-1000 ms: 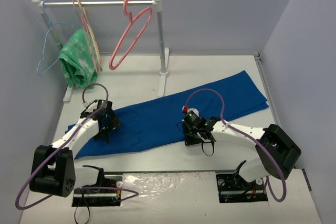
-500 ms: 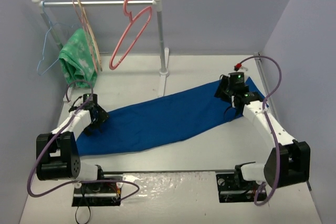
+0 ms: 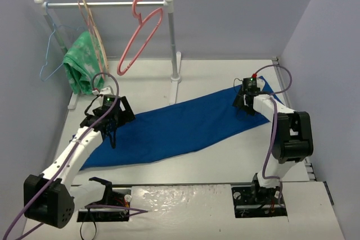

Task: Place the trousers on the hanger
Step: Fold the trousers at the center of the board.

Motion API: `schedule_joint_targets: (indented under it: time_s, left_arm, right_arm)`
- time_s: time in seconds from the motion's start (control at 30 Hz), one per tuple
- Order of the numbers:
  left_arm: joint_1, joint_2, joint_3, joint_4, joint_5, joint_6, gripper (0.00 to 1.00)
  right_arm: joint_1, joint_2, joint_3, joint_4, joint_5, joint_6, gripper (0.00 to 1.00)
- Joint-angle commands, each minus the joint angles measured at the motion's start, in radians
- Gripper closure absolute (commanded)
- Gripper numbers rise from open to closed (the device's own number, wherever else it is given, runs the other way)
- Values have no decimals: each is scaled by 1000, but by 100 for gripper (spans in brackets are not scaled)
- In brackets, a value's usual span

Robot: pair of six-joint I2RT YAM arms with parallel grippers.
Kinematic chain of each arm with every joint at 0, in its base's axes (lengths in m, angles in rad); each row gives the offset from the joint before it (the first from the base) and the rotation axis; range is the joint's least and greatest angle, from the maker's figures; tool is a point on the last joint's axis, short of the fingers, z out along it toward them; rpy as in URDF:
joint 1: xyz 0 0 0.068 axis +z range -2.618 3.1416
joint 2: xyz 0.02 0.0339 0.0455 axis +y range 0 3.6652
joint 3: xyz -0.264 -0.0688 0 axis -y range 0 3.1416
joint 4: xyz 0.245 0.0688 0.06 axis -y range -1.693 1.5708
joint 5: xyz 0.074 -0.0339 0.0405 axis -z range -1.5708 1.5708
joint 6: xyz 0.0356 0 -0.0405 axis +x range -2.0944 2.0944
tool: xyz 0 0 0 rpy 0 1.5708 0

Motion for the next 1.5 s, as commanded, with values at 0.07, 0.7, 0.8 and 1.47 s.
schedule_joint_targets:
  time_s: [0.07, 0.7, 0.8, 1.47]
  left_arm:
    - [-35, -31, 131, -129, -59, 141, 16]
    - [-35, -145, 119, -141, -83, 299, 9]
    - [-35, -164, 110, -133, -74, 302, 9]
    - [-35, -157, 95, -123, -33, 301, 9]
  right_arm:
    - [144, 95, 24, -42, 94, -32, 44]
    - [1, -235, -8, -117, 315, 85, 15]
    - [-116, -206, -33, -115, 275, 146, 13]
    - [-261, -88, -44, -113, 417, 441, 10]
